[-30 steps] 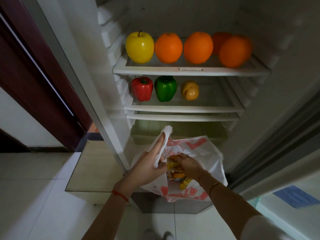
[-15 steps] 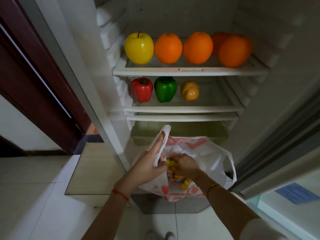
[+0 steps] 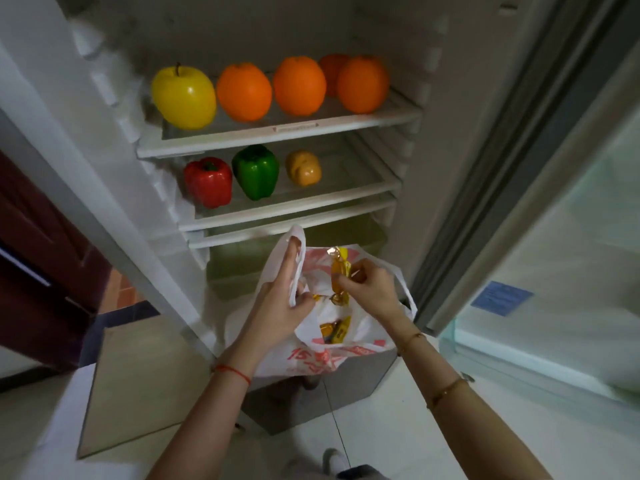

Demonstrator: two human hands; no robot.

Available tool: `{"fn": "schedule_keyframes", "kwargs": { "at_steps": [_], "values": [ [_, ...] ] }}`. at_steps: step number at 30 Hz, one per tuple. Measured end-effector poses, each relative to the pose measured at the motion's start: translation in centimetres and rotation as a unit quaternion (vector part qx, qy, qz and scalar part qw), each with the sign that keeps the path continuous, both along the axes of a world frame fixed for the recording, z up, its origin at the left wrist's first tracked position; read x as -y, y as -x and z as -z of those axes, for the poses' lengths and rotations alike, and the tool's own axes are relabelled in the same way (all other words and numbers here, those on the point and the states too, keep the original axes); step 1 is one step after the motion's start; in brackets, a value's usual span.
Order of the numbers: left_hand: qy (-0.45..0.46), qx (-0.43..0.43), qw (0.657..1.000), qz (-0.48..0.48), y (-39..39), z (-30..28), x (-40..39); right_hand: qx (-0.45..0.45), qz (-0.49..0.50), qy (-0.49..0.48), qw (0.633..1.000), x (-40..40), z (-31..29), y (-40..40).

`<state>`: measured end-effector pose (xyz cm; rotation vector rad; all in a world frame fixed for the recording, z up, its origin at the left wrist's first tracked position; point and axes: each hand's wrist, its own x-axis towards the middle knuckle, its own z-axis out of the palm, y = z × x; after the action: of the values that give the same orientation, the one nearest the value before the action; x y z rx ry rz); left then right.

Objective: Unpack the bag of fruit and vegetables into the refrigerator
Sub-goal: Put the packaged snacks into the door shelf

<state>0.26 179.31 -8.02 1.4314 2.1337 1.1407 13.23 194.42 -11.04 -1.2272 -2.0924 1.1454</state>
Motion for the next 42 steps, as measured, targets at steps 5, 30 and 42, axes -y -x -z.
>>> {"fn": "schedule_keyframes", "kwargs": {
  "at_steps": [5,30,42],
  "values": [
    [0.002,0.004,1.0,0.028,-1.4,-0.3,-1.8,-0.018,0.109,-0.02,0.994,-0.3,-3.5,-5.7],
    [0.004,-0.02,1.0,-0.017,-6.7,-0.5,-4.0,0.305,0.167,0.09,0.933,-6.5,4.9,-21.8],
    [0.006,-0.02,0.997,-0.074,-6.9,0.1,-1.5,0.365,0.114,0.099,0.919,-7.2,7.0,-21.0]
  ]
}}
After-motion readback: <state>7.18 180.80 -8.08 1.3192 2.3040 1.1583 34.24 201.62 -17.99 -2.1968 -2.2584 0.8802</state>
